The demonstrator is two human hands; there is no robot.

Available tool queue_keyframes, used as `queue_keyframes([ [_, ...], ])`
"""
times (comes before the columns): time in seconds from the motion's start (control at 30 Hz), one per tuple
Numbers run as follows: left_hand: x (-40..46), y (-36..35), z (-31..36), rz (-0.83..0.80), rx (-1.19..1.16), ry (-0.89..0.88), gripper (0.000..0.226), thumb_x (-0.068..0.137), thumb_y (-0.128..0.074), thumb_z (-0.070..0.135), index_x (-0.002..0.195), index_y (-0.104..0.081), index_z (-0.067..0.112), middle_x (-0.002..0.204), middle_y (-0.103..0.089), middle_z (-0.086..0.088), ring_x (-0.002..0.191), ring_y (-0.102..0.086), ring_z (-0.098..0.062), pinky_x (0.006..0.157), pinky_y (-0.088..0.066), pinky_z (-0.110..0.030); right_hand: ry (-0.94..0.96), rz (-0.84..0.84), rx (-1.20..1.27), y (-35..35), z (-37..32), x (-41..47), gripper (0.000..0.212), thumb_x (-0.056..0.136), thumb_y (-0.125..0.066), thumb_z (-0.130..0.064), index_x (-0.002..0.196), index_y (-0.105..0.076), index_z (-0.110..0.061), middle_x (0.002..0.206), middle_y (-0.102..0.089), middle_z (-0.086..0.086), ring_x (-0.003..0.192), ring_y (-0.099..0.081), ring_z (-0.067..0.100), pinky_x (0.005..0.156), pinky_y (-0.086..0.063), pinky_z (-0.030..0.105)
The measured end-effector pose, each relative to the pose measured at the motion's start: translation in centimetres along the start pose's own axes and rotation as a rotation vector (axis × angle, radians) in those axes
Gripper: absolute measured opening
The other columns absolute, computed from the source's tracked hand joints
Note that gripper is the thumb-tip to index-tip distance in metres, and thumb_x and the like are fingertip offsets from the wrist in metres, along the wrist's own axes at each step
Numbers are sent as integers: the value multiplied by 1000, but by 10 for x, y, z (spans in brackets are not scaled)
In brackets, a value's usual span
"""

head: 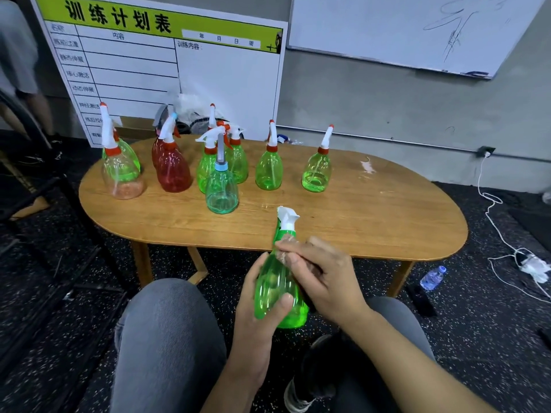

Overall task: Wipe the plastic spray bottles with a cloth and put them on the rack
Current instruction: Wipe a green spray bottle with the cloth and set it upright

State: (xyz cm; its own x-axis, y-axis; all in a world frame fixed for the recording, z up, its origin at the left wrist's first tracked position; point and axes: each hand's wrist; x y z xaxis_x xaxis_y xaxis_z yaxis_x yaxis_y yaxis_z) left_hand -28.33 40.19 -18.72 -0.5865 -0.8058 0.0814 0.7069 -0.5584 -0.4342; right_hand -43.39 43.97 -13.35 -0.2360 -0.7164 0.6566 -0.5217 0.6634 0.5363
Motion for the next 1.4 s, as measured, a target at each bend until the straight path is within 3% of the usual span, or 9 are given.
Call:
queue_keyframes([
  [0.13,2,-1,1,27,-76,21,71,83,-77,38,150,-54,35,139,-69,-6,129,-66,-30,102,-56,-51,-148,187,108,8,5,3,29,104,-56,-32,122,-77,-23,76,-52,-15,60,-43,9,53,-33,27],
  [0.3,1,-4,6,23,-130,28,54,99,-58,35,152,-49,29,137,-72,1,126,-69,-20,93,-60,-30,-177,192,112,14,5,9,25,104,-60,-19,120,-78,-24,73,-51,-3,60,-41,15,56,-32,26],
  [0.6,4,0,0,41,-11,38,54,102,-44,34,155,-49,26,150,-63,-1,139,-60,-25,112,-48,-52,-96,-44,-49,-4,-2,5,30,104,-56,-41,120,-78,-29,80,-62,-5,63,-58,14,53,-49,39],
  [0.77,1,-2,1,47,-78,50,47,106,-42,30,152,-51,23,143,-69,-6,135,-63,-26,110,-54,-40,130,-124,-164,0,-17,-11,24,102,-62,-29,119,-78,-24,82,-51,-8,65,-50,7,59,-43,21],
  [0.9,-1,-4,5,39,-166,65,51,100,-39,32,148,-54,26,133,-73,-15,120,-72,-29,96,-60,-32,451,-251,-227,1,-20,-43,22,98,-68,-24,117,-79,-21,86,-52,-3,70,-54,16,60,-49,28],
  [1.0,-2,-4,9,42,-183,72,51,100,-39,33,148,-55,26,134,-73,-15,120,-71,-30,96,-60,-32,499,-259,-250,4,-21,-47,21,98,-69,-26,116,-79,-22,85,-48,-3,68,-51,16,53,-46,31],
  [1.13,1,-5,10,66,-124,54,50,102,-42,33,149,-55,20,134,-73,-13,124,-70,-29,97,-61,-34,335,-131,-174,5,-23,-28,23,101,-63,-25,116,-80,-20,88,-47,-10,68,-50,7,62,-37,14],
  [1.27,1,-6,8,51,-64,58,49,103,-42,37,148,-55,22,140,-71,-3,130,-67,-23,95,-60,-34,-33,52,-108,3,-8,3,29,104,-58,-35,121,-79,-24,75,-46,-15,58,-46,5,47,-39,25],
  [1.4,1,-3,5,68,-74,68,47,106,-37,32,148,-55,23,141,-70,-3,132,-66,-24,99,-57,-38,-7,-21,-136,-7,-8,-4,29,104,-57,-34,120,-79,-24,74,-51,-9,56,-44,4,48,-35,20],
])
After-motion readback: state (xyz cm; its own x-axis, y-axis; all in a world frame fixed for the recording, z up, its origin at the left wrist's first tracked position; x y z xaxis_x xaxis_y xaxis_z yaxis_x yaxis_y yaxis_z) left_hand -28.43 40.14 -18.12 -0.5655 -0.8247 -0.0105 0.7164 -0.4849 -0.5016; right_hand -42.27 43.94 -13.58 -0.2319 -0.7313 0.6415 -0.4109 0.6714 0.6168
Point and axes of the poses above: each hand's wrist, its own x-axis towards the middle knuckle, its own y-axis out of the back of the hand, z = x × y
